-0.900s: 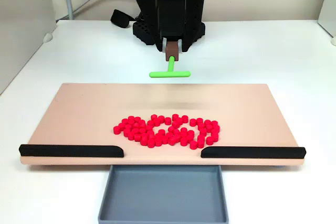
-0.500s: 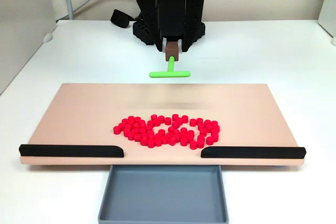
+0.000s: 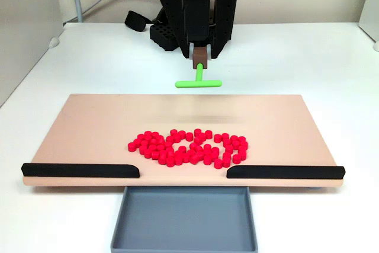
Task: Gather the left side granules
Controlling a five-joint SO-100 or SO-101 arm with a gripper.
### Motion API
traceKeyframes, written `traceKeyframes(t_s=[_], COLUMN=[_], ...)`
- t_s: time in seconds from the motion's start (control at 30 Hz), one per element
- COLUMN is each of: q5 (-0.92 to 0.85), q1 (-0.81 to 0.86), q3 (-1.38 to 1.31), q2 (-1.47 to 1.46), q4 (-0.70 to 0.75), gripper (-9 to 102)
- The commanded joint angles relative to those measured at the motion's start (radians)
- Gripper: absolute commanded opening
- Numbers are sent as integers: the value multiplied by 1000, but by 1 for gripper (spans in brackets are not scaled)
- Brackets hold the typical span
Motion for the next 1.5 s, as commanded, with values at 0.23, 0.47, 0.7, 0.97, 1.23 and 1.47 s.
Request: traceKeyframes(t_s=[0.23, 0.47, 0.7, 0.97, 1.23, 1.47], q5=[17, 0, -26, -52, 28, 97], q1=[-32, -34, -11, 15, 26, -34], q3=[-18, -17, -17, -15, -15, -15], q2=[12, 14, 9, 18, 51, 46], q4=[-2, -2, -2, 15, 15, 15], gripper=[0, 0, 0, 0, 0, 0])
